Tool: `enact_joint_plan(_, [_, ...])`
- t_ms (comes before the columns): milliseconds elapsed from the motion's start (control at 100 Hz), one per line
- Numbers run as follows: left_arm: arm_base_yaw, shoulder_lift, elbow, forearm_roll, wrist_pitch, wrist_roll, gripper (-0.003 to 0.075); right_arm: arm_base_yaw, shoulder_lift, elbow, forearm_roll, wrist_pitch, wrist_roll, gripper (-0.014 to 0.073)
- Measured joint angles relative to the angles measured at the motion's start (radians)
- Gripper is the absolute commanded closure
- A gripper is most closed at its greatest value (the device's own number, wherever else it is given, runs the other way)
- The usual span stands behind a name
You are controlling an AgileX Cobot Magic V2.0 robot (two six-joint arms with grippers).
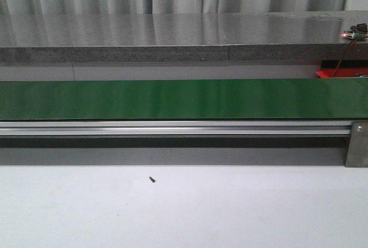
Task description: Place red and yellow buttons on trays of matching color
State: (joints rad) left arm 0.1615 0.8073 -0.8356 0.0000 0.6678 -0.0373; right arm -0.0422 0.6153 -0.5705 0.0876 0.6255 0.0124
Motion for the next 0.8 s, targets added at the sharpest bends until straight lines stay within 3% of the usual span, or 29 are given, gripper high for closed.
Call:
enact_joint_plan(310, [0.184, 0.327, -0.237, 0.0, 0.057, -0.011, 0.0713, 0.0, 0.0, 0.0, 0.0, 0.0, 0.0, 0.0652])
enact_joint_plan(430, [0.212, 0.449, -0.316, 0.0, 0.057, -0.012, 0.0525, 0.0, 0.0, 0.0, 0.0, 0.0, 0.0, 0.0652])
enact_joint_plan(550, [0.212, 0.562, -0.394, 0.0, 0.061, -0.012, 0.0201, 0.0, 0.0, 0.0, 0.0, 0.0, 0.0, 0.0652])
enact_joint_plan(620, [0.212, 0.625, -0.44, 0.0, 0.072, -0.012, 0.0084, 0.0, 0.0, 0.0, 0.0, 0.0, 0.0, 0.0652])
enact_joint_plan(680, [0.212, 0.684, -0.481, -0.005, 0.087, -0.014, 0.0054, 0.0, 0.0, 0.0, 0.0, 0.0, 0.0, 0.0652])
enact_joint_plan(800, [0.218, 0.807, -0.599, -0.007, 0.144, -0.031, 0.008, 0.0, 0.0, 0.0, 0.0, 0.0, 0.002, 0.0652])
